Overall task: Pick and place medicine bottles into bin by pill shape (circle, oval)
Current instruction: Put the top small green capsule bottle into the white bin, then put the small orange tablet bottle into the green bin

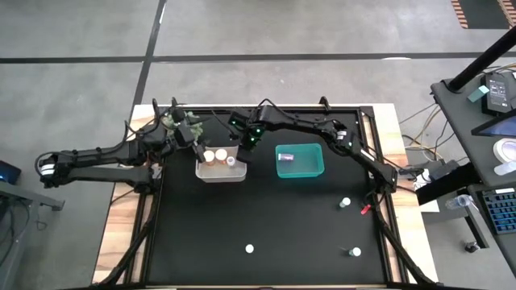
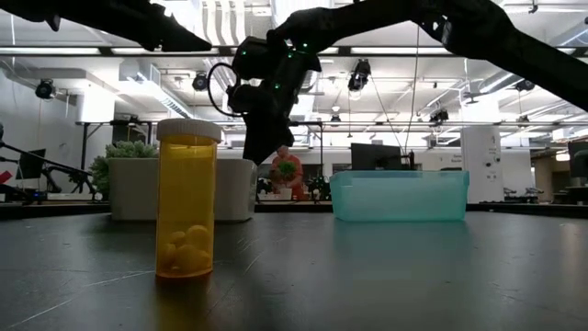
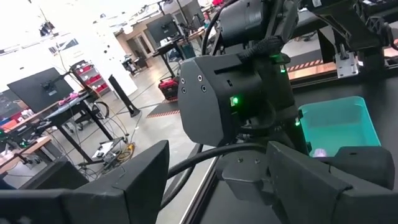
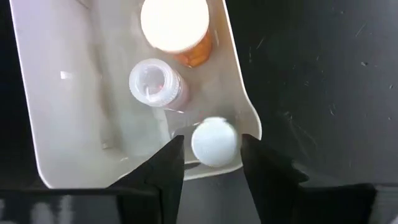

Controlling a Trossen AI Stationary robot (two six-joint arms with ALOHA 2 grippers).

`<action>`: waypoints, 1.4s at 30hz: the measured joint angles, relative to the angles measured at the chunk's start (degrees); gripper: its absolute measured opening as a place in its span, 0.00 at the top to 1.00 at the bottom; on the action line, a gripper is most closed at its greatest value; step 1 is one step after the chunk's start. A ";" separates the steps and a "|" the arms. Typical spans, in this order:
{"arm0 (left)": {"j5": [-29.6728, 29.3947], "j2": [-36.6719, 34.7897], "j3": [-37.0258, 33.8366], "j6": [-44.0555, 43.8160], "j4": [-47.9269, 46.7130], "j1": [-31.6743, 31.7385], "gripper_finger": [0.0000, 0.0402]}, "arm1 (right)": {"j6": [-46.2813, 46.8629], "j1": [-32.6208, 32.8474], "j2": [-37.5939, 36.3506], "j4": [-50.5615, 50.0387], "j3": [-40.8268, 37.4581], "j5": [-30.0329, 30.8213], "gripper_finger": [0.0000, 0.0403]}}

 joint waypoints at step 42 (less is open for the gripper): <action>0.58 1.08 0.06 -1.52 -0.05 -0.04 0.37 | 3.80 9.09 -16.98 -13.40 -10.83 0.08 0.58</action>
